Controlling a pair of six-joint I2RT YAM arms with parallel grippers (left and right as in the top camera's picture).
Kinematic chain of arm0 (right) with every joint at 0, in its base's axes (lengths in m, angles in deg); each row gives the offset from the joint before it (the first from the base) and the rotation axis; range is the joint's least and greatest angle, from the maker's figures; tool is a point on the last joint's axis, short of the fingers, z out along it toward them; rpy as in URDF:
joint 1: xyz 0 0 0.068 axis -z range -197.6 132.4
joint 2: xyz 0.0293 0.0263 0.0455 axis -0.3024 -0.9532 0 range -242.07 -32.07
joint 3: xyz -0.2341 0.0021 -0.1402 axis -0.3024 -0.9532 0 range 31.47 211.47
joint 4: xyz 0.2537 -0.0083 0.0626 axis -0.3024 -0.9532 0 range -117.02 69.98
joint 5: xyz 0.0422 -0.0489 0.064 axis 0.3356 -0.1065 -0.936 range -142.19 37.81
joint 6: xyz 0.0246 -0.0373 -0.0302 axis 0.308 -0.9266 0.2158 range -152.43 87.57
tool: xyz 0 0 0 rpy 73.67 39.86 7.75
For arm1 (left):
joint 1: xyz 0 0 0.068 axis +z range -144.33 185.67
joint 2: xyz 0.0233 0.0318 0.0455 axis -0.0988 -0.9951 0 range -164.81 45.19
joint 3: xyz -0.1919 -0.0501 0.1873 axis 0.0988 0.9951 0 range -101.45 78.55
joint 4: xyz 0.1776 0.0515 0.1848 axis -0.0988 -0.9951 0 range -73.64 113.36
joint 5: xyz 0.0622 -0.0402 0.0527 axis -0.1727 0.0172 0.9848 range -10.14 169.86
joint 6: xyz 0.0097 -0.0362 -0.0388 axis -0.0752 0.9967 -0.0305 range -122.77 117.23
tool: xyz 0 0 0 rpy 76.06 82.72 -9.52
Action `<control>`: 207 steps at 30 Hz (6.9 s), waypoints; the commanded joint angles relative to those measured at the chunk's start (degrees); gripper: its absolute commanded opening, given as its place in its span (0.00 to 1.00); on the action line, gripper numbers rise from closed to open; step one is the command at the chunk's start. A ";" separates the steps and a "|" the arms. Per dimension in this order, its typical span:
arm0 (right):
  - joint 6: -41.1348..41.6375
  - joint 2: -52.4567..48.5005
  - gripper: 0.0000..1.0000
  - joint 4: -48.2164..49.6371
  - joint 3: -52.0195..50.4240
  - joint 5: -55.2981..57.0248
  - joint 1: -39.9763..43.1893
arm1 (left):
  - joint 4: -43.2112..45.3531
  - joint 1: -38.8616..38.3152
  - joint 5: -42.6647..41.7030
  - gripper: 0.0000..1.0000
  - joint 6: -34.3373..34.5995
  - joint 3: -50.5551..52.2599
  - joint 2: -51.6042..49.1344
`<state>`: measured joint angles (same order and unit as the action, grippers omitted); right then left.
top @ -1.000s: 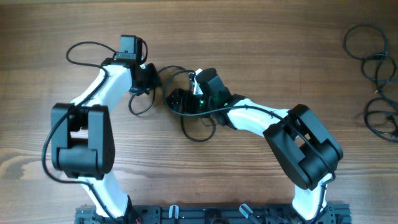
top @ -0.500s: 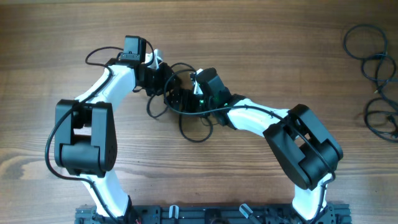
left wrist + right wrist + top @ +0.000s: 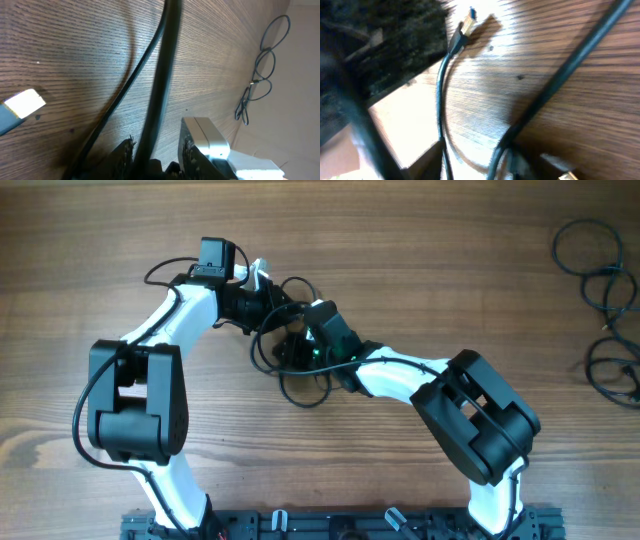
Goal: Untangle cables
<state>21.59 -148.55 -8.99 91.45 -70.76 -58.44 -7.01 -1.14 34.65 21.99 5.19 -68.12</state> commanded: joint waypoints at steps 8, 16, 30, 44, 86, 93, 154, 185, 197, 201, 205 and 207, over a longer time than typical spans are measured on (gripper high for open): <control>-0.02 -2.25 0.04 -1.22 -1.18 1.90 -0.13 | 0.22 -0.22 4.70 0.41 0.11 -0.04 -0.33; -0.07 -2.12 0.04 -3.02 -1.18 1.62 0.74 | 0.22 -0.02 9.11 0.54 0.09 -0.04 -0.33; -10.62 7.85 0.04 -11.74 -1.18 -3.65 4.87 | -0.28 6.03 9.07 1.00 -0.46 -0.04 -0.33; -21.75 28.94 0.04 -27.17 4.31 -0.66 7.08 | -0.70 7.45 9.11 1.00 -0.26 -0.04 -0.33; -57.46 12.74 0.04 -35.17 7.82 25.81 62.69 | -0.66 7.41 9.11 1.00 -0.28 -0.04 -0.33; -57.44 8.20 0.05 -32.30 7.82 32.11 65.94 | -0.66 7.39 9.49 1.00 -0.28 -0.04 -0.33; -43.32 11.69 1.00 -34.77 0.72 0.20 40.11 | 1.07 4.48 17.57 1.00 -14.51 -0.04 -0.33; -43.36 11.69 1.00 -33.94 0.63 2.27 39.82 | -0.02 -3.96 44.87 1.00 -15.56 -0.04 -0.33; -43.36 11.69 1.00 -33.92 0.63 2.27 39.82 | -0.02 -3.96 44.87 1.00 -15.56 -0.04 -0.33; -43.36 11.69 1.00 -33.90 0.63 2.27 39.82 | -0.02 -3.96 44.87 1.00 -15.56 -0.04 -0.33; -43.36 11.69 1.00 -33.90 0.63 2.27 39.82 | -0.02 -3.96 44.87 1.00 -15.56 -0.04 -0.33; -43.36 11.69 1.00 -33.90 0.63 2.27 39.82 | -0.02 -3.96 44.87 1.00 -15.56 -0.04 -0.33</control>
<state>-22.14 -138.35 -43.11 92.68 -69.67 -18.57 -7.01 -5.09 78.56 7.34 5.19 -68.12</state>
